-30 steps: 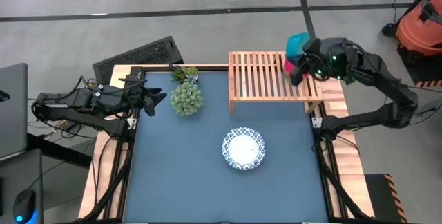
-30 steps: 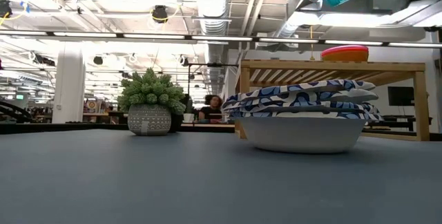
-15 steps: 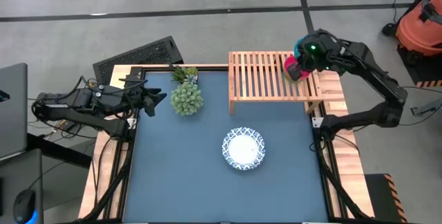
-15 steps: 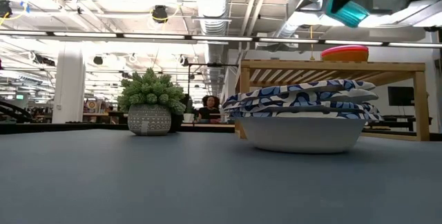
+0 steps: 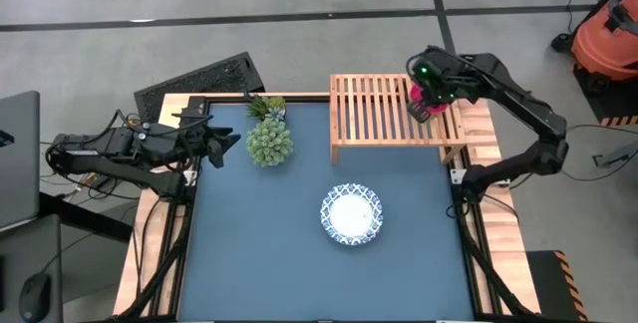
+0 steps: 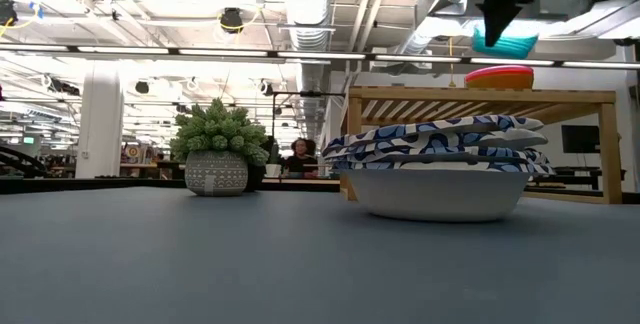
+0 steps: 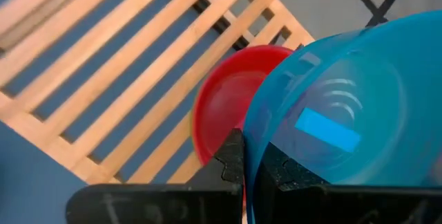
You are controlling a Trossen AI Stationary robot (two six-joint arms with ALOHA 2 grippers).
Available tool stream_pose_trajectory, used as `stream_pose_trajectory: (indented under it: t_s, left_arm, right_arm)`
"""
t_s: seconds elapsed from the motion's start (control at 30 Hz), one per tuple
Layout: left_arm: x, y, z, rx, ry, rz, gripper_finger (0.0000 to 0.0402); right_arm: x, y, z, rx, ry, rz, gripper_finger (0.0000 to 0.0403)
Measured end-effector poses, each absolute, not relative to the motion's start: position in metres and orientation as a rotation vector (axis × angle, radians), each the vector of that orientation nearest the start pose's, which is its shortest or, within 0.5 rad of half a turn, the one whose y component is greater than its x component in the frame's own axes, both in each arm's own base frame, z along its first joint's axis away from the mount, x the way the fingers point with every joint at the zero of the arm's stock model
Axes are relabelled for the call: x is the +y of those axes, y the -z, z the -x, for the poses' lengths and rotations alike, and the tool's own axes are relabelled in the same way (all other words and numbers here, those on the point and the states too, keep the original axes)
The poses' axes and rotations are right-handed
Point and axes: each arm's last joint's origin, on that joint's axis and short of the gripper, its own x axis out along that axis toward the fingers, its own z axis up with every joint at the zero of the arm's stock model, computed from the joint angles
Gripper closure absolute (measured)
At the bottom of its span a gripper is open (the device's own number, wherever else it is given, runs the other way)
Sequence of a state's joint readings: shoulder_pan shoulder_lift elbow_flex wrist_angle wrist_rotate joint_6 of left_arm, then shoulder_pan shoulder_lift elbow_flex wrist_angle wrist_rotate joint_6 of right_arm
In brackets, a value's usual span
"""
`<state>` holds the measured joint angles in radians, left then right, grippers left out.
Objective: Place and stack bowls onto a shelf
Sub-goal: Stack the blue bowl on top of the violet bowl on the shelf
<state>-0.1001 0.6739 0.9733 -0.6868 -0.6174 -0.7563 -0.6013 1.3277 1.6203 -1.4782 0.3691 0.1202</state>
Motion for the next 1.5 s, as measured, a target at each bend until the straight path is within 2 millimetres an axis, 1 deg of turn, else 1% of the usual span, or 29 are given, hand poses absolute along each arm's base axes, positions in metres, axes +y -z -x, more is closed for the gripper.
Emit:
stream_pose_trajectory:
  t_s: [0.23, 0.4, 0.57, 0.93, 1.5]
  left_arm:
    - [0.005, -0.363, -0.116, 0.153, -0.619, 0.598, 0.0205]
    - [0.005, -0.363, -0.116, 0.152, -0.62, 0.601, 0.0205]
    - [0.005, -0.363, -0.116, 0.153, -0.62, 0.601, 0.0205]
    - [0.005, -0.363, -0.116, 0.153, -0.62, 0.601, 0.0205]
    - [0.005, -0.363, -0.116, 0.158, -0.622, 0.598, 0.0205]
  right_arm:
    - [-0.134, -0.391, -0.177, 1.244, 0.858, -0.224, 0.0379]
    - [-0.134, -0.384, -0.178, 1.327, 0.84, -0.235, 0.0379]
    - [-0.137, -0.38, -0.181, 1.362, 0.82, -0.234, 0.0378]
    - [-0.137, -0.377, -0.183, 1.387, 0.791, -0.242, 0.0378]
    - [-0.136, -0.377, -0.183, 1.378, 0.753, -0.276, 0.0378]
